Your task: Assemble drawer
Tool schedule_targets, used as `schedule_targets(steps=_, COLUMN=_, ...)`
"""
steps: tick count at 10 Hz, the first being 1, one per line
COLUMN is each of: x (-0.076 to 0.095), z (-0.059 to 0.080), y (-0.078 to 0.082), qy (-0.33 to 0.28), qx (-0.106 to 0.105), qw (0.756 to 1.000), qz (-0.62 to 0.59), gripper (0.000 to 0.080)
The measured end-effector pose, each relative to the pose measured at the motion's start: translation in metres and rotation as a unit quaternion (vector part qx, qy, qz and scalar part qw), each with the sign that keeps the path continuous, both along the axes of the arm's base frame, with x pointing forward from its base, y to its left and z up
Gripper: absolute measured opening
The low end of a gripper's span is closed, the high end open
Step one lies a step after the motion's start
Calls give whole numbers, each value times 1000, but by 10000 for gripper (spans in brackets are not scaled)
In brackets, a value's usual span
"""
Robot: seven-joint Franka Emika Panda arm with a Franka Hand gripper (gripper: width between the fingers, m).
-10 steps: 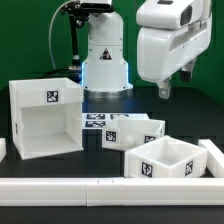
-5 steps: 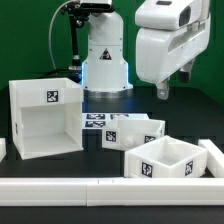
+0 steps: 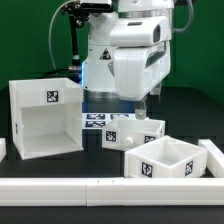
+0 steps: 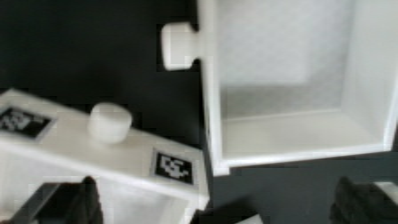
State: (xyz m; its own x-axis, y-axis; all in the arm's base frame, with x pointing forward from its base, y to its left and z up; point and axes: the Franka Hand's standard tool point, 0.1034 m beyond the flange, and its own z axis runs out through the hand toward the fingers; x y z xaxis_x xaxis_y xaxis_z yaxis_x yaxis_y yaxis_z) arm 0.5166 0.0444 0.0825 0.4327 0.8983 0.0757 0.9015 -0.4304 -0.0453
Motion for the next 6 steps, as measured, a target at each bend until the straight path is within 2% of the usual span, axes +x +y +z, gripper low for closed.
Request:
schedule_targets(steps=2, x=-2, z=-6, y=-2, qy=-1, qx=1, qw=1000, qz=2, gripper=650)
schedule_targets(steps=4, x=-13, z=-39, y=-13, qy=-16, qx=2, qw=1000, qz=5, gripper=650)
schedule_targets(steps=5, x=-15, z=-50, y=-15, qy=-19, qx=3, qw=1000, qz=3, gripper=650)
schedule_targets(steps=6, x=-17, z=-55, y=-16, qy=-14, qx=4, qw=1000, qz=2, gripper=650)
